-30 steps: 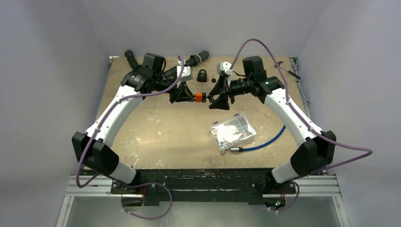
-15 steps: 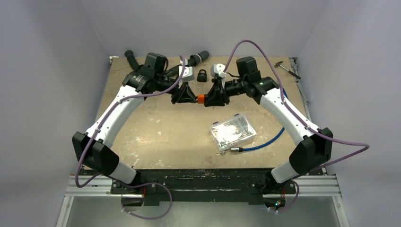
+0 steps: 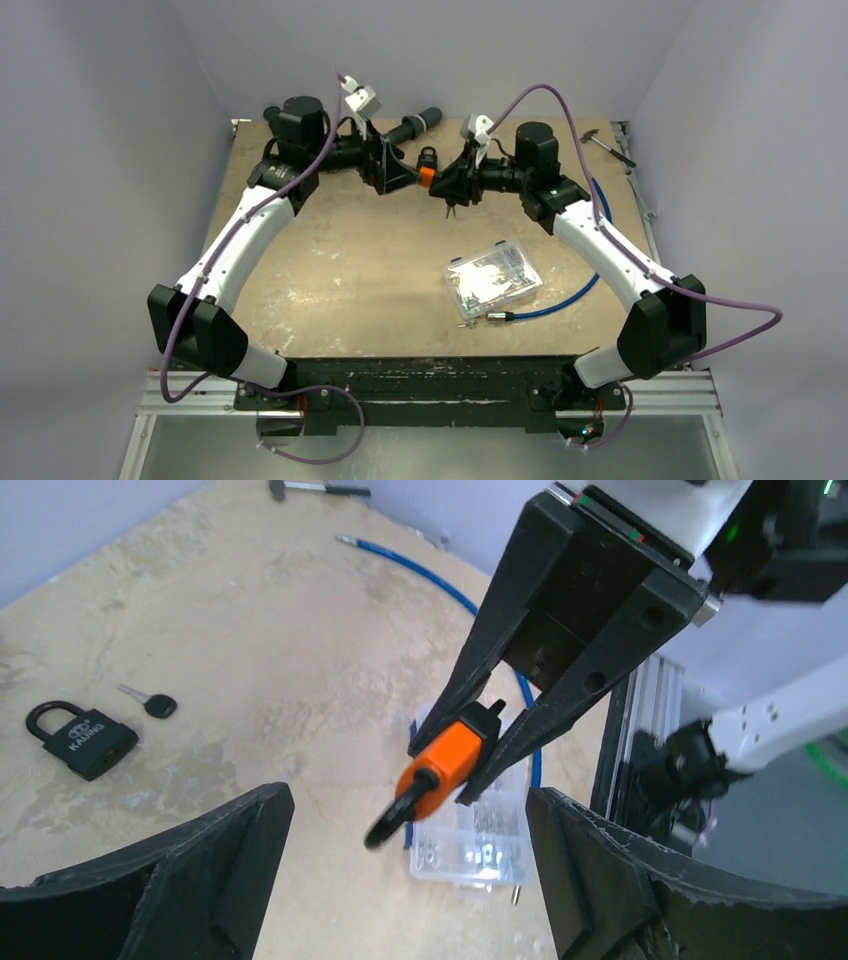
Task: Lock with the key
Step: Lock the lock.
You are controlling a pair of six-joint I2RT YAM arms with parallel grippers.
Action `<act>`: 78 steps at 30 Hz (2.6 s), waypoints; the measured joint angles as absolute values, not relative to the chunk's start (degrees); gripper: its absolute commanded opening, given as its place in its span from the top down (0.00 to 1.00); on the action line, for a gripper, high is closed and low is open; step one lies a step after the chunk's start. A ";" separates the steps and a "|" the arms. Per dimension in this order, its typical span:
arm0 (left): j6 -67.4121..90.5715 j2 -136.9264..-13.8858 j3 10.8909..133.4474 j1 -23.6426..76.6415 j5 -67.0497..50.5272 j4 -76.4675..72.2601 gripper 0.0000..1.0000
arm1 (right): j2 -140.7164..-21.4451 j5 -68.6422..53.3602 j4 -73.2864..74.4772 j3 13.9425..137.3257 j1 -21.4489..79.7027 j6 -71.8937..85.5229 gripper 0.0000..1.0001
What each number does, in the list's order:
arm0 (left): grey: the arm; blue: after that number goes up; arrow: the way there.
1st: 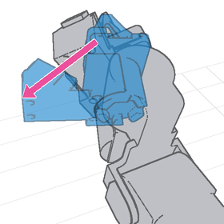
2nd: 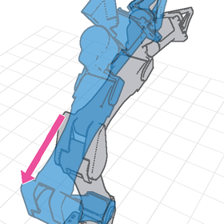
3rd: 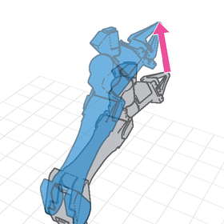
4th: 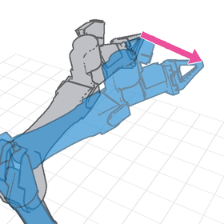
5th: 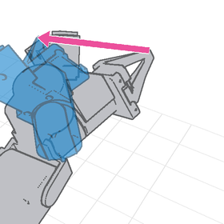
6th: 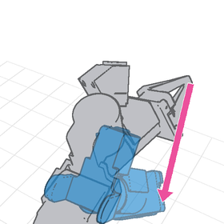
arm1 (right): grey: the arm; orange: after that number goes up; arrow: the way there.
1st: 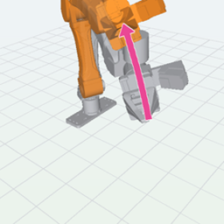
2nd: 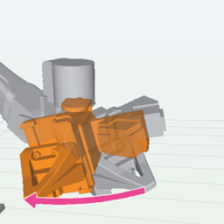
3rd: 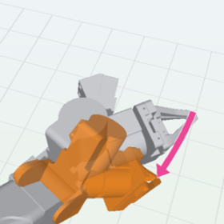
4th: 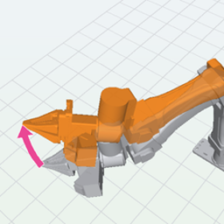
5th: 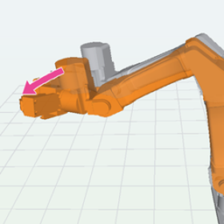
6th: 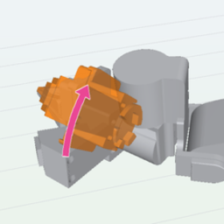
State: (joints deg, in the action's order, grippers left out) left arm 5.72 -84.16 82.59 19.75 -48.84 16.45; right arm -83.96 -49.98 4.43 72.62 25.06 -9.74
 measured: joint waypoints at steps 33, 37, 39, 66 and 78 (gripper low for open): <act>62.08 -87.96 79.96 17.76 -40.29 -15.33 0.28 | -85.14 -23.66 -30.87 69.25 31.94 7.44 1.00; 63.26 -87.96 79.77 17.76 -40.27 -16.88 0.41 | -85.14 -22.92 -30.89 69.06 32.60 6.79 1.00; 63.57 -87.96 79.44 17.76 -40.23 -17.61 0.41 | -85.14 -22.24 -30.96 69.06 32.75 6.39 1.00; 58.30 -88.18 77.41 17.47 -41.30 -17.87 1.00 | -85.73 -30.02 -21.21 69.23 31.64 2.63 0.34; 57.34 -88.18 76.95 17.26 -41.91 -18.48 1.00 | -82.00 -34.37 -12.73 69.84 28.32 1.13 0.42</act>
